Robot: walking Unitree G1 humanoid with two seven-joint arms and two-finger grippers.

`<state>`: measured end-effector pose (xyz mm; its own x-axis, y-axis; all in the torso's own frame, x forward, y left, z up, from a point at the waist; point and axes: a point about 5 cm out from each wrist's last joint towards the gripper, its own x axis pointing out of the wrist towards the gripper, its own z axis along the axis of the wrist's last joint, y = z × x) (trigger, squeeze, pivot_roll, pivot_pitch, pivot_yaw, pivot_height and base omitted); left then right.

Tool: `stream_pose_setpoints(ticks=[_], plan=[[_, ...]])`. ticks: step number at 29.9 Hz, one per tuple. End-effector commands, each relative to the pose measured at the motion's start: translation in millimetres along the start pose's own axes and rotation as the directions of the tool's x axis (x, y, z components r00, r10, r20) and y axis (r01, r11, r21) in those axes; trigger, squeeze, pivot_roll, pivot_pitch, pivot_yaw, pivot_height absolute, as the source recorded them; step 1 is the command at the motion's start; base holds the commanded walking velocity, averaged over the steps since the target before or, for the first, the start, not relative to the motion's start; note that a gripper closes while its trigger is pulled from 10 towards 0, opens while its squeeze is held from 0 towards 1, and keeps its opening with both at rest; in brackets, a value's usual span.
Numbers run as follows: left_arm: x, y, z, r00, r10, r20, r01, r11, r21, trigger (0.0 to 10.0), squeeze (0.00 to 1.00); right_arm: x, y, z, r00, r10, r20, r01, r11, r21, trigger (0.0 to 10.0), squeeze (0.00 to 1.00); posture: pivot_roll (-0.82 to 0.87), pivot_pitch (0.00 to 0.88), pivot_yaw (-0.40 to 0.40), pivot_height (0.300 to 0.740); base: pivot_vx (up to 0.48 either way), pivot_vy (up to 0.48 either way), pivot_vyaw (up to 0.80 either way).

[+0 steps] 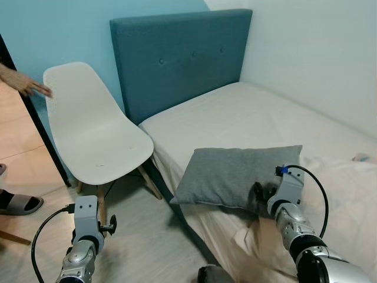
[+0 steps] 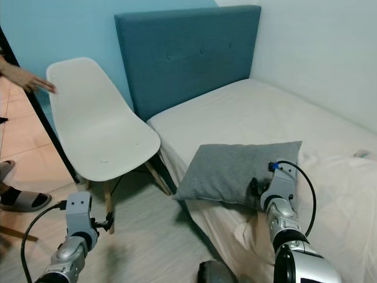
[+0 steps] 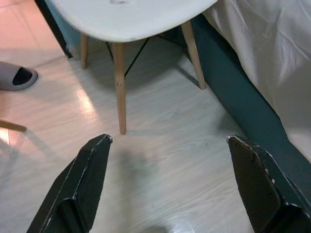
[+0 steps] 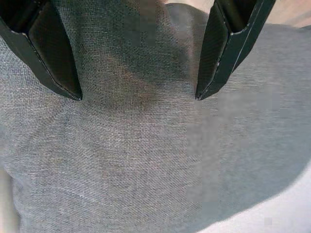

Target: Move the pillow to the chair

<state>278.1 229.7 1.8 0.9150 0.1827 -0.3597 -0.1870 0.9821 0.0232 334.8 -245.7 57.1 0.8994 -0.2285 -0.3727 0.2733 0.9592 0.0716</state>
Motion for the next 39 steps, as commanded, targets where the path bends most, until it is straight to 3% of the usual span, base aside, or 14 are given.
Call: stream_pose_setpoints(ticks=[1, 6, 11, 14, 15, 16, 17, 18, 19, 23, 29, 32, 39], plan=[[-0.4, 5.4, 3.7, 1.0, -0.001, 0.028, 0.0, 1.0, 0.011, 10.0, 0.0, -3.1, -6.3, -13.1, 0.998, -0.052, -0.045, 0.051, 0.998, -0.031, 10.0, 0.0, -0.16, 0.045, -0.001, 0.616, 0.0, 0.0, 0.0], [-2.0, 8.1, 3.4, 0.999, -0.011, 0.037, 0.01, 1.0, 0.025, 10.0, 0.0, -4.8, -22.7, -10.5, 0.986, -0.166, -0.02, 0.164, 0.983, -0.086, 10.0, 0.0, -0.16, 0.059, 0.004, 0.616, 0.0, 0.0, 0.0], [-2.9, 8.5, 2.9, 0.999, -0.017, 0.04, 0.016, 0.999, 0.031, 10.0, 0.0, -6.7, -29.6, -14.8, 0.976, -0.213, -0.036, 0.207, 0.971, -0.119, 10.0, 0.0, -0.16, 0.063, 0.009, 0.616, 0.0, 0.0, 0.0], [-3.1, 6.0, 3.2, 0.998, -0.03, 0.046, 0.028, 0.999, 0.035, 10.0, 0.0, -12.4, -31.5, -38.7, 0.956, -0.246, -0.16, 0.223, 0.963, -0.151, 10.0, 0.0, -0.16, 0.07, 0.011, 0.616, 0.0, 0.0, 0.0], [-3.1, 6.0, 3.2, 0.998, -0.03, 0.046, 0.028, 0.999, 0.035, 10.0, 0.0, -12.4, -31.5, -38.7, 0.956, -0.246, -0.16, 0.223, 0.963, -0.151, 10.0, 0.0, -0.16, 0.07, 0.011, 0.616, 0.0, 0.0, 0.0], [-3.2, 4.8, 3.3, 0.998, -0.036, 0.048, 0.035, 0.999, 0.041, 10.0, 0.0, -15.2, -29.7, -49.2, 0.947, -0.242, -0.211, 0.215, 0.966, -0.142, 7.3, 0.0, -0.16, 0.069, 0.01, 0.616, 0.0, 0.0, 0.0], [-3.2, 4.8, 3.3, 0.998, -0.036, 0.048, 0.035, 0.999, 0.041, 10.0, 0.0, -15.2, -29.7, -49.2, 0.947, -0.242, -0.211, 0.215, 0.966, -0.142, 7.3, 0.0, -0.16, 0.069, 0.01, 0.616, 0.0, 0.0, 0.0], [-3.3, 4.1, 3.3, 0.998, -0.042, 0.05, 0.039, 0.998, 0.044, 10.0, 0.0, -16.5, -25.7, -54.9, 0.947, -0.218, -0.235, 0.196, 0.974, -0.114, 0.7, 0.0, -0.16, 0.069, 0.01, 0.616, 0.0, 0.0, 0.0], [-3.4, 3.8, 3.5, 0.998, -0.044, 0.051, 0.042, 0.998, 0.047, 10.0, 0.0, -16.2, -21.9, -55.5, 0.953, -0.193, -0.232, 0.183, 0.981, -0.064, 0.0, 0.0, -0.16, 0.069, 0.01, 0.616, 0.0, 0.0, 0.0], [-3.4, 3.8, 3.6, 0.998, -0.046, 0.051, 0.044, 0.998, 0.048, 10.0, 0.0, -15.5, -19.5, -54.1, 0.959, -0.177, -0.223, 0.175, 0.984, -0.029, 0.0, 0.0, -0.16, 0.069, 0.01, 0.616, 0.0, 0.0, 0.0], [-3.7, 3.1, 4.8, 0.997, -0.058, 0.059, 0.055, 0.997, 0.054, 10.0, 0.0, -7.7, -9.8, -32.0, 0.988, -0.082, -0.13, 0.103, 0.981, 0.166, 0.0, 0.0, -0.16, 0.054, 0.013, 0.616, 0.0, 0.0, 0.0], [-3.2, 2.5, 5.9, 0.996, -0.061, 0.062, 0.057, 0.997, 0.054, 10.0, 0.0, -6.0, -7.6, -26.5, 0.992, -0.07, -0.109, 0.088, 0.981, 0.173, 0.0, 0.0, -0.16, 0.047, 0.012, 0.616, 0.0, 0.0, 0.0], [1.6, -0.7, 16.9, 0.994, -0.061, 0.092, 0.058, 0.998, 0.031, 10.0, 0.0, 2.1, 18.7, 14.4, 0.99, 0.116, 0.086, -0.133, 0.964, 0.231, 0.0, 0.0, -0.17, 0.031, 0.017, 0.621, 0.0, 0.0, 0.0]])
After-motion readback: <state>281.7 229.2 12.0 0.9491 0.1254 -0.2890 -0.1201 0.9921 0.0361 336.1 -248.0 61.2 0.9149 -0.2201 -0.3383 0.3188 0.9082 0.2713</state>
